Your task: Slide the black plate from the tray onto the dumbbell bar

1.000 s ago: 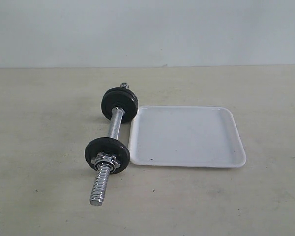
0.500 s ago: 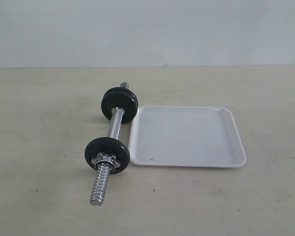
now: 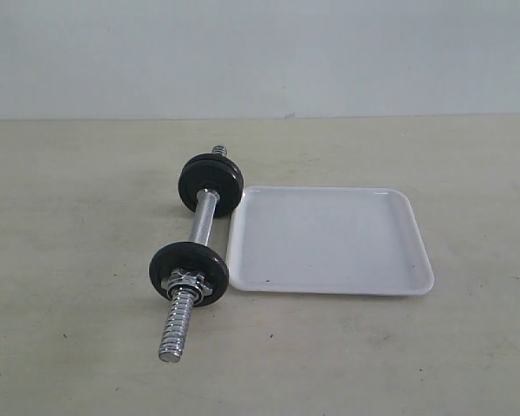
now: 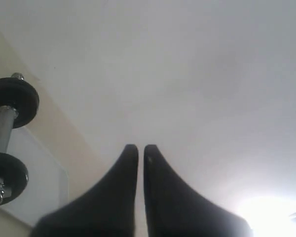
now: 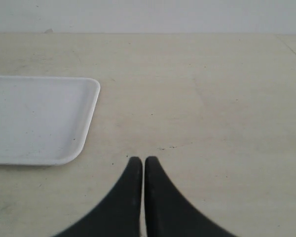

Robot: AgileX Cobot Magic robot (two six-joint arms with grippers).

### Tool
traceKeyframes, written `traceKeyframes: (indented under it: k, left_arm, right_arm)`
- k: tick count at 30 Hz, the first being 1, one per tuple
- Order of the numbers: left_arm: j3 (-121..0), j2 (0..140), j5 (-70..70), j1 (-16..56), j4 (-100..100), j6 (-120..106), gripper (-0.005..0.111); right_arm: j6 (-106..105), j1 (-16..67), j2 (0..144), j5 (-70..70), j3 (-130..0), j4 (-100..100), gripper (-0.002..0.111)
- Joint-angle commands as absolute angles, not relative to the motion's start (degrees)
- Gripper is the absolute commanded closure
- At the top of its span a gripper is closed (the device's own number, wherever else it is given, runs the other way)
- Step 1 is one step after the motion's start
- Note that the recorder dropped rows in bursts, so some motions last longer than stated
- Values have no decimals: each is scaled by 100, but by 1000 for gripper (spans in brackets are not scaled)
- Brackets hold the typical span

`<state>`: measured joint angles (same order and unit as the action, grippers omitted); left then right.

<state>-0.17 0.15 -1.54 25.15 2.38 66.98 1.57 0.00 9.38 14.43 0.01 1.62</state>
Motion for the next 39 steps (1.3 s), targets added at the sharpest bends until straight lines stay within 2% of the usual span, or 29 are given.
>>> traceKeyframes:
  k: [1,8,18,26,39]
  left_arm:
    - [0,0,-151,2522,192,5745,102]
    - [0,0,-127,2279,147,2568,102]
    - [0,0,1118,716,147,0,102]
    - [0,0,1722,-403,147,-911,102]
    - [0,0,1758,-444,169,-646,102]
  right_arm:
    - [146,1,927,1390,0,191,109]
    - [146,1,927,1326,0,191,109]
    - [146,1,927,1326,0,191,109]
    - [146,1,927,1326,0,191,109]
    - [146,1,927,1316,0,191,109]
